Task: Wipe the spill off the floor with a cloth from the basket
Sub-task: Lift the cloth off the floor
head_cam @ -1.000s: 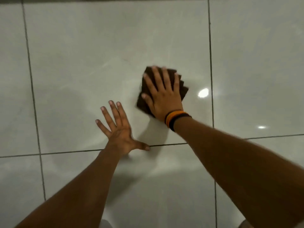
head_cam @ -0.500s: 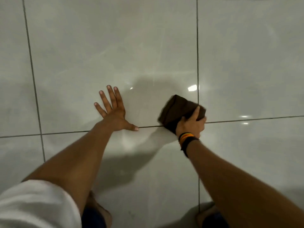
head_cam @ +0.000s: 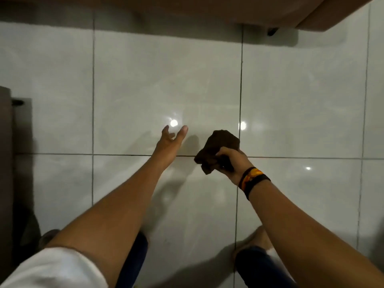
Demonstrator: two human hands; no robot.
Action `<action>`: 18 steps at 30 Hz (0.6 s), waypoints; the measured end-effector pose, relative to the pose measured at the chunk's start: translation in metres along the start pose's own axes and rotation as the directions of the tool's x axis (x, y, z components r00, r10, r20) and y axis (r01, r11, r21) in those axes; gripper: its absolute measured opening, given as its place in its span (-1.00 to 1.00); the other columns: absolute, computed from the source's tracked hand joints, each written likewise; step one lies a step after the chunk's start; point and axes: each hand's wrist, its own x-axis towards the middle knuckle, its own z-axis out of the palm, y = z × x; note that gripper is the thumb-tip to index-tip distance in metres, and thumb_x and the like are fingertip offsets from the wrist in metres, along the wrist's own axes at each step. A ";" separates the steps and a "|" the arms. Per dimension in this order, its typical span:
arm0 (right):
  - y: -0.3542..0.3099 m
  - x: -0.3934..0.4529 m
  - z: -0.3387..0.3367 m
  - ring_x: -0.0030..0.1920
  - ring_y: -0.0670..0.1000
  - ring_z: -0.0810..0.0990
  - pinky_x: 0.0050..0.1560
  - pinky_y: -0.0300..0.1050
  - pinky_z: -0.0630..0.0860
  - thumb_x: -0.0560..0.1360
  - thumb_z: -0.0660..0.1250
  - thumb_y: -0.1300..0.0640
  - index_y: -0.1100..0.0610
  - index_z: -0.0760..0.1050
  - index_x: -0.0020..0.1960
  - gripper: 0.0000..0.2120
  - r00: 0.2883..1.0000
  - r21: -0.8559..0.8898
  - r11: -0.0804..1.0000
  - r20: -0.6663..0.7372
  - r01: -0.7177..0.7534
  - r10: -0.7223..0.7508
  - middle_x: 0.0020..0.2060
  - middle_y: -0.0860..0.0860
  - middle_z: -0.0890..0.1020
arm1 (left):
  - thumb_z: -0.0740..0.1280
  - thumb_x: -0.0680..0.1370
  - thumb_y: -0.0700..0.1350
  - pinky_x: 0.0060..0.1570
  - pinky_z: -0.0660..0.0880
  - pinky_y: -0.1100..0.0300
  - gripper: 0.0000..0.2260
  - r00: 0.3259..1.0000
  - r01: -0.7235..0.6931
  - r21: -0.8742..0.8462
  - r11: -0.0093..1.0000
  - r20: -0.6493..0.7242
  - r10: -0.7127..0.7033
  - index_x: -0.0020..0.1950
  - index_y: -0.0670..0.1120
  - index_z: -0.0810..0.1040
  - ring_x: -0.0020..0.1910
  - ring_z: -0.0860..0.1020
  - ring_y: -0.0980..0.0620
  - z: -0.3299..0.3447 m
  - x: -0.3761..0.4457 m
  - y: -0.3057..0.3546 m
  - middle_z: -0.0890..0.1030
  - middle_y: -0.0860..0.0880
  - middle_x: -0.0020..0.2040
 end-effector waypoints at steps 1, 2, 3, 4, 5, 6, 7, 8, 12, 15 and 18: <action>-0.006 -0.024 0.001 0.04 0.15 0.70 -0.13 0.01 0.70 0.50 0.36 0.34 0.23 0.50 0.39 -0.55 0.997 -0.026 1.000 0.080 0.001 0.001 0.11 0.22 0.68 | 0.15 0.48 0.54 0.42 0.28 -0.01 -0.10 0.999 0.023 -0.027 0.999 0.023 -0.023 0.70 0.10 0.10 0.60 0.31 -0.08 -0.007 -0.016 0.011 0.29 0.03 0.66; -0.012 -0.049 0.004 0.07 0.14 0.71 -0.11 -0.02 0.70 0.50 0.37 0.33 0.21 0.51 0.40 -0.53 0.988 -0.039 0.999 0.156 0.012 -0.006 0.16 0.22 0.69 | 0.14 0.46 0.56 0.44 0.31 -0.04 -0.11 0.998 0.038 -0.063 0.997 0.058 -0.035 0.66 0.07 0.23 0.57 0.36 -0.10 -0.016 -0.034 0.022 0.33 0.02 0.64; -0.020 -0.074 0.009 0.10 0.14 0.72 -0.09 -0.04 0.70 0.49 0.40 0.33 0.18 0.52 0.40 -0.53 0.974 -0.048 0.998 0.227 0.029 -0.017 0.20 0.20 0.69 | 0.16 0.46 0.56 0.42 0.38 -0.02 -0.14 0.993 0.054 -0.120 0.991 0.110 -0.040 0.58 0.04 0.38 0.49 0.45 -0.09 -0.026 -0.053 0.033 0.42 -0.01 0.59; -0.030 -0.099 0.018 0.12 0.13 0.73 -0.06 -0.04 0.70 0.49 0.42 0.31 0.15 0.54 0.39 -0.53 0.957 -0.065 0.996 0.289 0.054 -0.033 0.23 0.18 0.70 | 0.21 0.45 0.55 0.37 0.46 0.02 -0.20 0.985 0.067 -0.204 0.977 0.167 -0.033 0.47 0.01 0.51 0.40 0.53 -0.06 -0.039 -0.072 0.042 0.53 -0.03 0.51; -0.039 -0.123 0.030 0.13 0.11 0.74 -0.04 -0.03 0.70 0.48 0.45 0.29 0.11 0.55 0.37 -0.53 0.938 -0.094 0.992 0.342 0.082 -0.045 0.23 0.16 0.71 | 0.30 0.44 0.51 0.34 0.52 0.01 -0.24 0.978 0.074 -0.290 0.954 0.210 -0.012 0.40 -0.03 0.58 0.33 0.60 -0.05 -0.054 -0.092 0.051 0.63 -0.06 0.40; -0.048 -0.145 0.046 0.13 0.10 0.74 -0.04 -0.03 0.70 0.48 0.48 0.26 0.09 0.56 0.36 -0.54 0.921 -0.133 0.984 0.386 0.117 -0.057 0.22 0.13 0.72 | 0.39 0.44 0.44 0.32 0.57 -0.02 -0.29 0.977 0.065 -0.357 0.932 0.214 0.014 0.35 -0.06 0.64 0.28 0.65 -0.07 -0.072 -0.111 0.058 0.70 -0.08 0.30; -0.056 -0.168 0.063 0.14 0.09 0.74 -0.04 -0.02 0.70 0.49 0.50 0.21 0.06 0.56 0.36 -0.55 0.904 -0.176 0.972 0.422 0.154 -0.067 0.21 0.10 0.73 | 0.47 0.45 0.35 0.30 0.59 -0.04 -0.37 0.982 0.036 -0.406 0.913 0.182 0.043 0.31 -0.09 0.68 0.25 0.68 -0.10 -0.091 -0.130 0.063 0.75 -0.10 0.21; -0.063 -0.190 0.081 0.15 0.09 0.74 -0.04 -0.01 0.70 0.50 0.51 0.17 0.04 0.56 0.36 -0.56 0.894 -0.222 0.956 0.441 0.191 -0.076 0.19 0.08 0.74 | 0.52 0.46 0.25 0.30 0.60 -0.06 -0.46 0.991 -0.003 -0.433 0.901 0.122 0.063 0.27 -0.11 0.70 0.22 0.70 -0.11 -0.111 -0.149 0.065 0.77 -0.11 0.15; -0.073 -0.269 0.165 0.20 0.11 0.72 0.10 0.21 0.70 0.56 0.42 0.00 0.01 0.58 0.34 -0.65 0.896 -0.391 0.886 0.441 0.250 -0.059 0.18 0.05 0.74 | 0.58 0.49 -0.01 0.13 0.66 0.06 -0.60 0.992 -0.094 -0.490 0.866 -0.114 0.043 0.27 -0.14 0.68 0.19 0.71 -0.08 -0.197 -0.222 0.059 0.77 -0.12 0.12; -0.064 -0.313 0.243 0.17 0.14 0.70 -0.03 0.18 0.72 0.60 0.29 0.10 0.04 0.56 0.33 -0.68 0.886 -0.487 0.818 0.461 0.305 -0.055 0.20 0.10 0.71 | 0.58 0.49 -0.10 -0.06 0.69 0.11 -0.63 0.966 -0.159 -0.565 0.810 -0.258 0.010 0.26 -0.18 0.66 0.02 0.74 -0.02 -0.264 -0.262 0.041 0.76 -0.11 0.07; -0.038 -0.346 0.334 0.01 0.11 0.70 -0.30 0.02 0.71 0.60 0.33 0.18 0.09 0.51 0.32 -0.71 0.851 -0.563 0.698 0.510 0.443 -0.128 0.09 0.10 0.68 | 0.56 0.50 -0.17 -0.35 0.62 0.30 -0.79 0.917 -0.254 -0.630 0.734 -0.397 -0.023 0.10 -0.13 0.66 -0.30 0.73 0.18 -0.335 -0.293 0.012 0.73 -0.02 -0.08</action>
